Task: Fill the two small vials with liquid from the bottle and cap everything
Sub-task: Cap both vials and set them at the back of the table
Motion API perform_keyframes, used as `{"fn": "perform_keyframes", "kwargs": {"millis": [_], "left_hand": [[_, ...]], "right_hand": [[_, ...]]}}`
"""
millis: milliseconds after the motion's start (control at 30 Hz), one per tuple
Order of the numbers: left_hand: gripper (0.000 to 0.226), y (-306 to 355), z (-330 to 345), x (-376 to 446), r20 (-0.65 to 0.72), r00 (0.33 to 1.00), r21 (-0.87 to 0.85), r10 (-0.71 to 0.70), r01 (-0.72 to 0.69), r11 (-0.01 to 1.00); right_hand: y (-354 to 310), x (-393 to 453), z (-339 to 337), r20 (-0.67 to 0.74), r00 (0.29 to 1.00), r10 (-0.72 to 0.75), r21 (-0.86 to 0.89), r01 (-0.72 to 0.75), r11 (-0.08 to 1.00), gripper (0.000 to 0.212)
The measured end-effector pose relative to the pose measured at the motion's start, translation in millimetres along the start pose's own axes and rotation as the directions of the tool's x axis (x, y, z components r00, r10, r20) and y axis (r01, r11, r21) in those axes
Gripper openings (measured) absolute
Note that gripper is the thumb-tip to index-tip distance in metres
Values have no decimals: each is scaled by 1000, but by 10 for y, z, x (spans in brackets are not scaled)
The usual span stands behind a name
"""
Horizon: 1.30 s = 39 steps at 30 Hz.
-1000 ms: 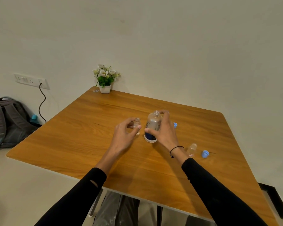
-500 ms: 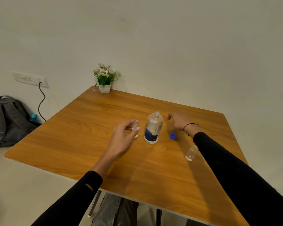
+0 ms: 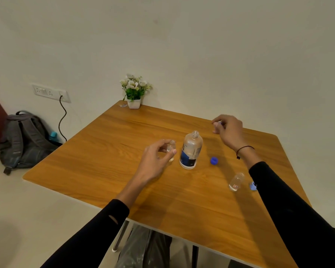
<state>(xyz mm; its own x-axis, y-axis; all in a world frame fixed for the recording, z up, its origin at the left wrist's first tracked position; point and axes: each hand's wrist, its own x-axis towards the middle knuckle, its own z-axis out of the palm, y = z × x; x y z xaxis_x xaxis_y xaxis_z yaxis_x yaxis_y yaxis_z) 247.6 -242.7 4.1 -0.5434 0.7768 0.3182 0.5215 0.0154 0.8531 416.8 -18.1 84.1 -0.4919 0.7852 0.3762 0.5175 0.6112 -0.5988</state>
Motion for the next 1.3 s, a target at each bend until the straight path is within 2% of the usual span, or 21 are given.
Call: {"fn": "perform_keyframes", "kwargs": {"millis": [67, 133, 267, 433, 567, 700, 900, 967, 1033, 1100, 1167, 1233, 1267, 1300], "left_hand": [[41, 30, 2, -1, 1, 1000, 5, 12, -12, 1000], [40, 69, 13, -2, -3, 1000, -3, 25, -25, 1000], [39, 143, 25, -1, -8, 999, -32, 46, -46, 998], [36, 215, 28, -6, -2, 996, -33, 92, -92, 995], [34, 224, 32, -18, -3, 994, -14, 113, -113, 994], [38, 219, 44, -29, -6, 993, 4, 119, -119, 993], [32, 241, 84, -35, 11, 989, 36, 150, -150, 988], [28, 241, 96, -40, 25, 987, 44, 158, -159, 986], [19, 254, 107, -61, 21, 986, 27, 167, -167, 986], [17, 272, 109, -76, 13, 985, -2, 170, -170, 985], [24, 279, 98, -67, 9, 986, -15, 167, -167, 986], [28, 274, 90, -53, 12, 988, -2, 155, -155, 988], [29, 268, 88, -47, 16, 988, 7, 154, -154, 988], [29, 271, 90, -47, 17, 987, 15, 158, -158, 987]], "right_hand": [[-212, -141, -80, -47, 999, -21, 165, 29, 986, 6], [-426, -285, -77, -51, 998, -48, 278, 60, 959, 9], [-750, -549, 57, -21, 982, -189, 283, 187, 941, 15], [-898, -683, 137, 102, 962, -252, 341, 204, 918, 18], [-928, -693, 116, 149, 948, -279, 270, 233, 934, 19], [-922, -675, 64, 260, 901, -347, 210, 298, 931, 20], [-1000, -665, -5, 369, 840, -398, -53, 446, 893, 11], [-1052, -655, -22, 416, 837, -355, -233, 475, 848, 28], [-1075, -635, -23, 420, 855, -304, -435, 483, 760, 53], [-1058, -624, -61, 426, 851, -307, -455, 495, 740, 67], [-1039, -607, -152, 495, 803, -332, -288, 513, 809, 53], [-1034, -591, -216, 575, 728, -373, -165, 550, 819, 31], [-1036, -591, -212, 589, 711, -383, -159, 567, 808, 24], [-1045, -602, -195, 582, 727, -363, -217, 569, 793, 14]]}}
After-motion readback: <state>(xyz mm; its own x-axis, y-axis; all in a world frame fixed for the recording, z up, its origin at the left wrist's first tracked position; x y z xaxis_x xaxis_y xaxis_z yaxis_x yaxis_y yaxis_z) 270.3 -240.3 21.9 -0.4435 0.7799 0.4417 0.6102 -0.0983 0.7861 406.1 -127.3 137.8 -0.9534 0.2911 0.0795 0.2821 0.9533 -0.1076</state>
